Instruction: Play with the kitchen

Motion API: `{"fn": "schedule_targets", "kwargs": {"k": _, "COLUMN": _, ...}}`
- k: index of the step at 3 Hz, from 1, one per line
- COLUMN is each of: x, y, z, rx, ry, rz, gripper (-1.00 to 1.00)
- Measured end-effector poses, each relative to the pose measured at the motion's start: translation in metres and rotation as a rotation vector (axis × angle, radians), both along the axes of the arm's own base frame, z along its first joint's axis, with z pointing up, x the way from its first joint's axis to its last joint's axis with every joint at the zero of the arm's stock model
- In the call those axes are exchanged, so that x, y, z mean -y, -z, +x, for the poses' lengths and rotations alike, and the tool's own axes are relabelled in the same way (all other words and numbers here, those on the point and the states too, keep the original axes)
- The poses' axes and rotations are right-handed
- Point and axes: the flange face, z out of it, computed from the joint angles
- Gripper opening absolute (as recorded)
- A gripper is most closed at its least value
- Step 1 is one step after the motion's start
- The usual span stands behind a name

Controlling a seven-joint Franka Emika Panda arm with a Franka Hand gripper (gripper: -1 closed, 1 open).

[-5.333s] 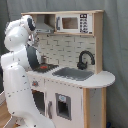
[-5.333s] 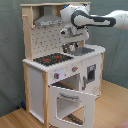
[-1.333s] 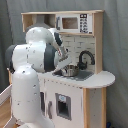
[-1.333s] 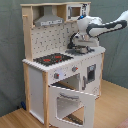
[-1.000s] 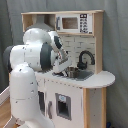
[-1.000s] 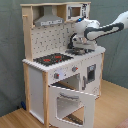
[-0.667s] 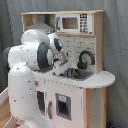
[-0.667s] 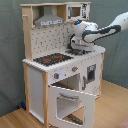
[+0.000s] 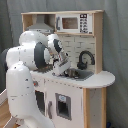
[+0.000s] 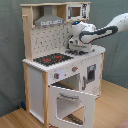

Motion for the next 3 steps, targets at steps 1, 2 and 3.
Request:
{"fn": "schedule_targets", "kwargs": {"k": 1, "x": 0.0, "y": 0.0, "z": 0.0, "rx": 0.0, "ry": 0.0, "rz": 0.001, "gripper": 1.0}}
{"fn": "schedule_targets", "kwargs": {"k": 2, "x": -0.016, "y": -0.037, "z": 0.003, "rx": 0.055, "ry": -0.03, "rz": 0.04, "gripper": 1.0}}
{"fn": "schedule_targets", "kwargs": {"k": 3, "x": -0.025, "y": -0.066, "z": -0.011, "rx": 0.039, "ry": -0.03, "rz": 0.069, "gripper": 1.0}}
